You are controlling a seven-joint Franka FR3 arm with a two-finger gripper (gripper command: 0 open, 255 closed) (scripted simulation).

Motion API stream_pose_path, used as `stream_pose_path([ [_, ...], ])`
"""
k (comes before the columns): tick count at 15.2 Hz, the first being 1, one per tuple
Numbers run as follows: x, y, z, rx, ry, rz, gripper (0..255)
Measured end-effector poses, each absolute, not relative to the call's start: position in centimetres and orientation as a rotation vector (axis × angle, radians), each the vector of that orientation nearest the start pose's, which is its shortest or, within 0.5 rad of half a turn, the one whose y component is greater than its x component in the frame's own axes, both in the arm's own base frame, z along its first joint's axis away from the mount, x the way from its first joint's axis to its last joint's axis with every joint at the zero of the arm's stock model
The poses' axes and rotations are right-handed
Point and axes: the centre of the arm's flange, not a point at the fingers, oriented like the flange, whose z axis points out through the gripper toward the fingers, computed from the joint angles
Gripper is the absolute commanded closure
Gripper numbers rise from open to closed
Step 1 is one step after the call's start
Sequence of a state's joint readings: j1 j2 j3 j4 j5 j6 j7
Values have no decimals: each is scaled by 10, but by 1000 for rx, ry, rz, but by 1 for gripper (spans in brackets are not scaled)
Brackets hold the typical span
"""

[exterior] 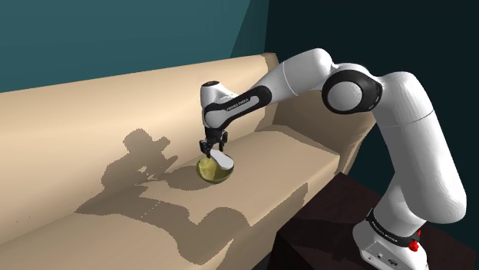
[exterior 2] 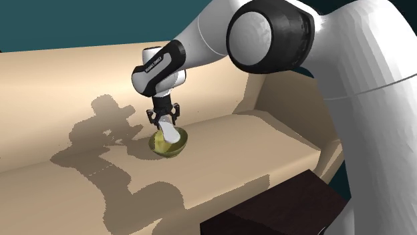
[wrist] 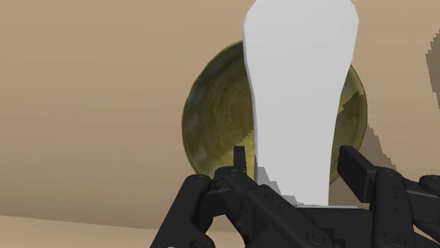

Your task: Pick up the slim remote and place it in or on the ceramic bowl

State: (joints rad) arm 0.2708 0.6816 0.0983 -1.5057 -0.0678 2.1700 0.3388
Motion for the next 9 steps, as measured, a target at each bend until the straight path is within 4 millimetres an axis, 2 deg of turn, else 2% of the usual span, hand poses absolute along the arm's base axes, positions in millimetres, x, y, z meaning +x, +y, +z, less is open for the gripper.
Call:
stream_pose_path([
  [7, 667, 244, 228, -3139, -75, 24, 255],
  [9, 667, 244, 224, -3140, -74, 24, 255],
])
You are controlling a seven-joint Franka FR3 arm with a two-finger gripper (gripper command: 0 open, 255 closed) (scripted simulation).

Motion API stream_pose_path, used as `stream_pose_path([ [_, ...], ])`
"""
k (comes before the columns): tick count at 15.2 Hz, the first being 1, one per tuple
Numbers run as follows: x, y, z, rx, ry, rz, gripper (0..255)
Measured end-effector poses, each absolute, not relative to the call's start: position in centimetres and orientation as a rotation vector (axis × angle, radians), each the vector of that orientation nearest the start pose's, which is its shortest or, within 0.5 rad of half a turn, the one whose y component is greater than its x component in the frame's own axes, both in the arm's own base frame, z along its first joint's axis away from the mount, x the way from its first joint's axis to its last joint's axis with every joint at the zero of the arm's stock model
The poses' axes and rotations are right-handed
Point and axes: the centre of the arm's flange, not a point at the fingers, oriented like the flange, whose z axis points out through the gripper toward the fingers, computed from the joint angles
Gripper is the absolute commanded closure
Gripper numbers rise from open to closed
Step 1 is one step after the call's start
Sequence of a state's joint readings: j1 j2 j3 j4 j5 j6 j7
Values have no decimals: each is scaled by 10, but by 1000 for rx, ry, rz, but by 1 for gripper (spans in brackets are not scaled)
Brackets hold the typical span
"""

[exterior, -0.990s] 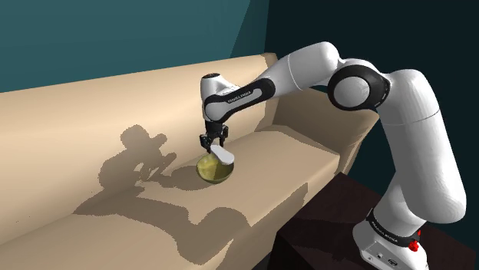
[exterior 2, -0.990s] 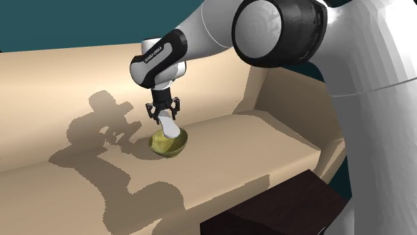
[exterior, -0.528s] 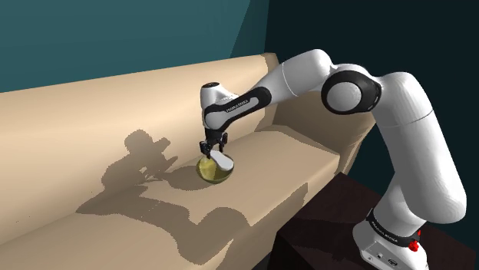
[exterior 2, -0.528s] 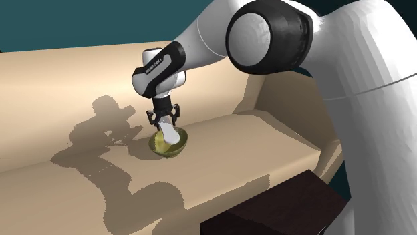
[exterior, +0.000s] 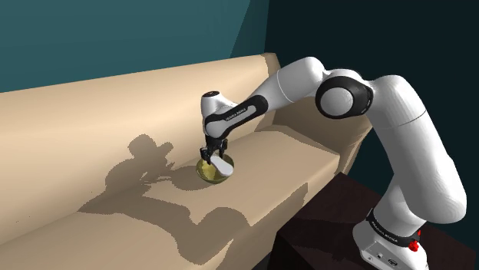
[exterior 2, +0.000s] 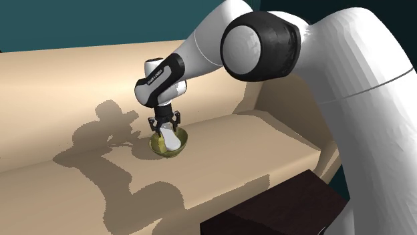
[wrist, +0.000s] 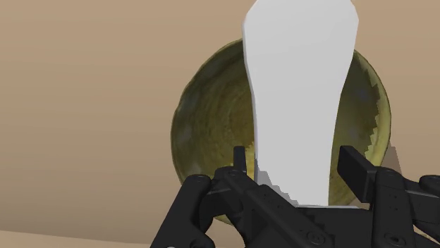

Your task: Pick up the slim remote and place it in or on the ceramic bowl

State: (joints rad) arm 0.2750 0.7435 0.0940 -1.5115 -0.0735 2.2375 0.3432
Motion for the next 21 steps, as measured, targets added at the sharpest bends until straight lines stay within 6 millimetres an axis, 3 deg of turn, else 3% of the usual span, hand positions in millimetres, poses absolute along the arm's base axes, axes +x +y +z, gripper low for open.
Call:
stream_pose_path([
  [4, 667, 244, 223, -3139, -75, 23, 255],
  [5, 667, 244, 223, -3139, -75, 23, 0],
  [11, 668, 244, 224, -3139, -75, 22, 0],
  [16, 668, 245, 269, -3139, -74, 20, 0],
  [21, 668, 244, 273, -3139, -75, 22, 0],
])
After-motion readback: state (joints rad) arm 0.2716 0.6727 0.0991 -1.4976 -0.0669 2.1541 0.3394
